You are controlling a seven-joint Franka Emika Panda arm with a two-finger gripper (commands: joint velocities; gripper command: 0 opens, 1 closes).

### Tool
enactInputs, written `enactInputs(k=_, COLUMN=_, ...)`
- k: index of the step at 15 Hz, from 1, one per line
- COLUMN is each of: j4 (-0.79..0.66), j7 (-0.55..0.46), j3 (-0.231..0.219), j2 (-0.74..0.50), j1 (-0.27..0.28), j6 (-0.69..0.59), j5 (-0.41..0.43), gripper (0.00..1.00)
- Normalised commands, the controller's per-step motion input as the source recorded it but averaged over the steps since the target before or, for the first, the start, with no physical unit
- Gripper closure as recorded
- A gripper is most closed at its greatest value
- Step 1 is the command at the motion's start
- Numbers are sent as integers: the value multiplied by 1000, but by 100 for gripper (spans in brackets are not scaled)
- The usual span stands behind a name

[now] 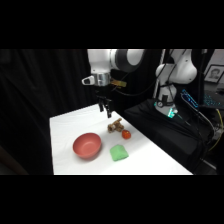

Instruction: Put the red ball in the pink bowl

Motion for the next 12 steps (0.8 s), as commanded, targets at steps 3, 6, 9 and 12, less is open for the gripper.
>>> enactInputs(k=3, j4=-5, j7=13, j3=17, j2=-13, j1=-17, j6=-6, j5=-4, gripper=0)
enactInputs(k=6, j4=-132, j7=37, j3=15, j2=-125, j1=-19, j6=88, j5=-19, gripper=0)
enactInputs(k=9, j4=-274, j7=29, j3=13, j2=-241, j1=-21, j6=172, j5=10, gripper=0)
enactInputs(k=12, j4=-392, j7=21, j3=9, j2=-324, j1=-20, j6=228, j5=21, gripper=0)
